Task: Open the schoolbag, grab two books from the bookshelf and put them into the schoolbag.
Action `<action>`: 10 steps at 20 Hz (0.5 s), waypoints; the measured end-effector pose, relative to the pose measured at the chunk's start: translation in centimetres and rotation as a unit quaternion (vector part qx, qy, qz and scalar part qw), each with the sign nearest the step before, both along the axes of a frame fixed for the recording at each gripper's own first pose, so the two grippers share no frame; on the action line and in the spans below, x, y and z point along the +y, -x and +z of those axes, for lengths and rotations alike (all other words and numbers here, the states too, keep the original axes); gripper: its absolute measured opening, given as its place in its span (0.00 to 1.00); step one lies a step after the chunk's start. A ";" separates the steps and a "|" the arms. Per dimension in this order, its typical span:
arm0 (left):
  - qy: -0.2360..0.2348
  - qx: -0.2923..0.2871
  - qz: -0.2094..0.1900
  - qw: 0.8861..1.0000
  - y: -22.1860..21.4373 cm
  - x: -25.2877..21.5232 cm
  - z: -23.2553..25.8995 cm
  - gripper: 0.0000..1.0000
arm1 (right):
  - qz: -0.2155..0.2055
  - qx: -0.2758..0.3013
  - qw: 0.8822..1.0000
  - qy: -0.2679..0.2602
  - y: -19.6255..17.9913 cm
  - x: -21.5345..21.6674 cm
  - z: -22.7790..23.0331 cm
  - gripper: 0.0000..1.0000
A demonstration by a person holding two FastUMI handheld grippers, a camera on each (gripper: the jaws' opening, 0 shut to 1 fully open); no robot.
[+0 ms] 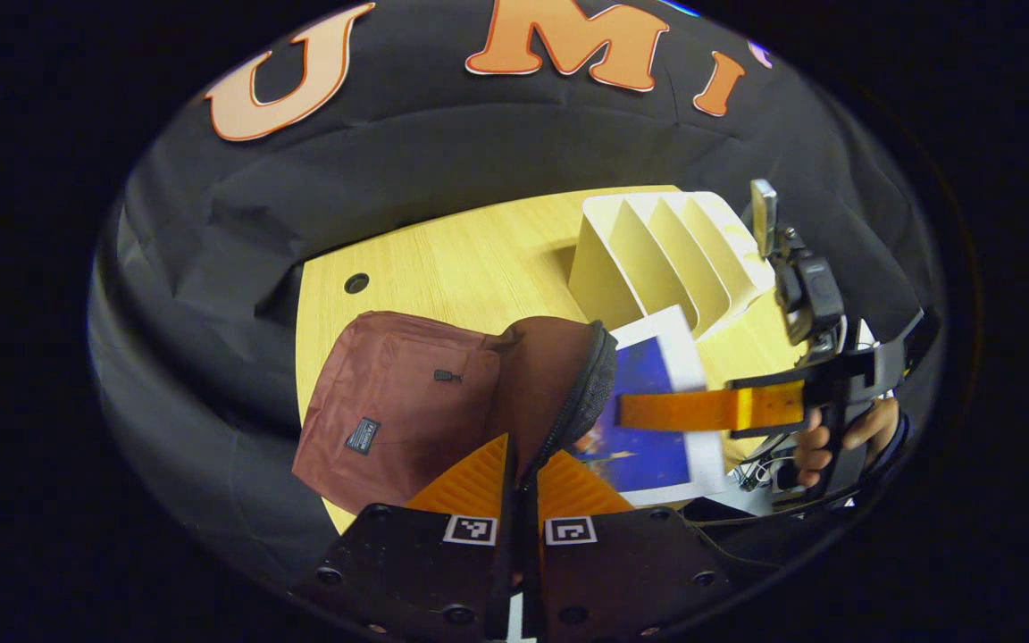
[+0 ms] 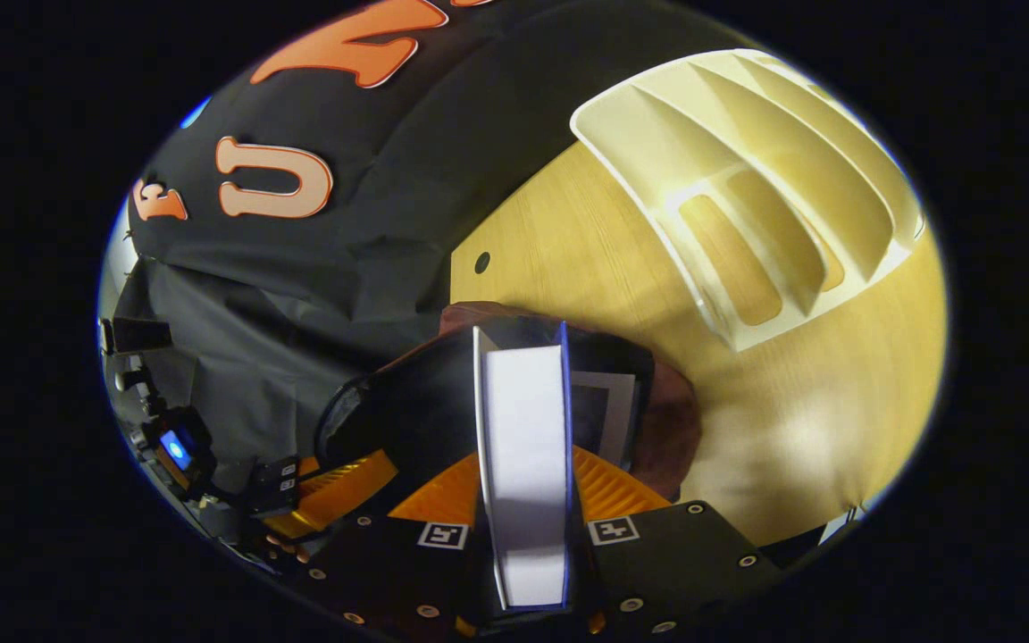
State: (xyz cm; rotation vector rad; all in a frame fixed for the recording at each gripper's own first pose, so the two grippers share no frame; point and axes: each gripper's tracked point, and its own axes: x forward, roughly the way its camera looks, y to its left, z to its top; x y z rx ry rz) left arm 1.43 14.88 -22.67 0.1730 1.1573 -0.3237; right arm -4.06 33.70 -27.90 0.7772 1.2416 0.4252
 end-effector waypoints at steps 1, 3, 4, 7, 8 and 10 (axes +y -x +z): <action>0.001 -0.004 -0.006 1.000 -0.1 -0.4 0.1 0.06 | -0.013 0.009 1.000 -0.015 0.0 0.7 -0.8 0.34; -0.002 -0.011 -0.018 1.000 -0.3 -0.8 0.3 0.05 | -0.021 0.018 0.999 -0.037 0.5 1.8 -1.9 0.34; -0.001 -0.014 -0.023 1.000 -0.3 -1.0 0.4 0.05 | -0.028 0.018 0.998 -0.045 0.3 2.4 -2.2 0.34; 0.003 -0.016 -0.030 0.999 -0.5 -1.5 0.3 0.06 | -0.046 0.008 0.997 -0.054 -0.1 3.7 -3.5 0.34; 0.004 -0.014 -0.033 0.999 -0.3 -1.7 0.3 0.06 | -0.054 0.008 0.997 -0.062 -0.1 4.1 -4.0 0.23; 0.006 -0.012 -0.040 0.999 -0.2 -2.3 0.2 0.06 | -0.057 0.000 0.996 -0.069 0.1 5.3 -4.9 0.34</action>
